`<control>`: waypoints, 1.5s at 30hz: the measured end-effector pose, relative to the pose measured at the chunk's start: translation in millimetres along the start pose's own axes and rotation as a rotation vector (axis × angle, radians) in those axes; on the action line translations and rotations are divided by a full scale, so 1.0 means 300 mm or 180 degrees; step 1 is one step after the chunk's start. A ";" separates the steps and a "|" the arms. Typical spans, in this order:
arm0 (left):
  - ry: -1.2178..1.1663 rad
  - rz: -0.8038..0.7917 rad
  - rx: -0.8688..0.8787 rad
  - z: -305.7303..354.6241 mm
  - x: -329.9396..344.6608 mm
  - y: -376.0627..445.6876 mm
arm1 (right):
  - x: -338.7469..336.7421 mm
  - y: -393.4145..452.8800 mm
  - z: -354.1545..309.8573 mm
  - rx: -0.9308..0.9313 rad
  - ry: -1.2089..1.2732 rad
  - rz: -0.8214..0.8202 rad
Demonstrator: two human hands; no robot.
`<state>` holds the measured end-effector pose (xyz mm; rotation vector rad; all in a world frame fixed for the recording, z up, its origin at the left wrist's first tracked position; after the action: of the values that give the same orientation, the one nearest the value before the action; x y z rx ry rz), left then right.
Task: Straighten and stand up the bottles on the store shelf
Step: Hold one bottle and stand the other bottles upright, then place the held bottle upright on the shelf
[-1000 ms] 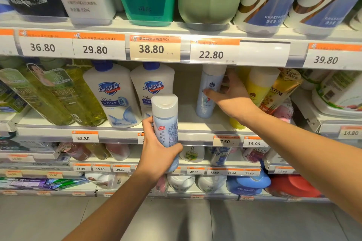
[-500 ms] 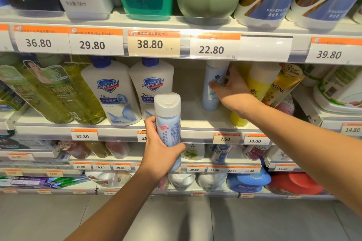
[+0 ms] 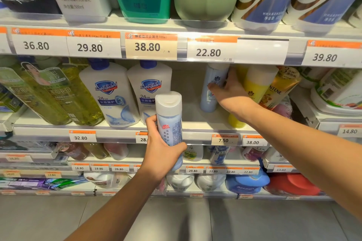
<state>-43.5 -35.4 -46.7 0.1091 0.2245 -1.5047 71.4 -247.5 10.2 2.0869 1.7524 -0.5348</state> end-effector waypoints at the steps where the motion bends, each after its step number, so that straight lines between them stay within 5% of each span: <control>1: 0.0001 0.0002 0.0004 0.001 0.002 0.000 | 0.000 -0.002 0.000 0.0034 -0.0013 -0.0004; 21: -0.0106 0.0034 0.0355 0.085 0.062 0.011 | 0.047 -0.244 0.118 0.0791 0.0054 -0.0486; 35: 0.0205 0.0267 0.0698 0.206 0.187 0.135 | -0.037 -0.282 0.154 -0.0189 0.0723 -0.0595; 45: 0.0246 0.0473 0.0703 0.240 0.286 0.141 | -0.024 -0.245 0.110 -0.0207 -0.0021 -0.0038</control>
<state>8.7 -131.4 2.2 0.3536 0.1086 -1.3745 -4.1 -258.0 -16.9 2.0296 1.7559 -0.4810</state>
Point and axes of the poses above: each hand's wrist, its own y-axis towards the middle knuckle, its own x-axis out of the palm, z = x × y, the point moved 3 cm from there along y, towards the middle knuckle, and after that the axes turned 2 degrees about y, right-handed, at the moved point
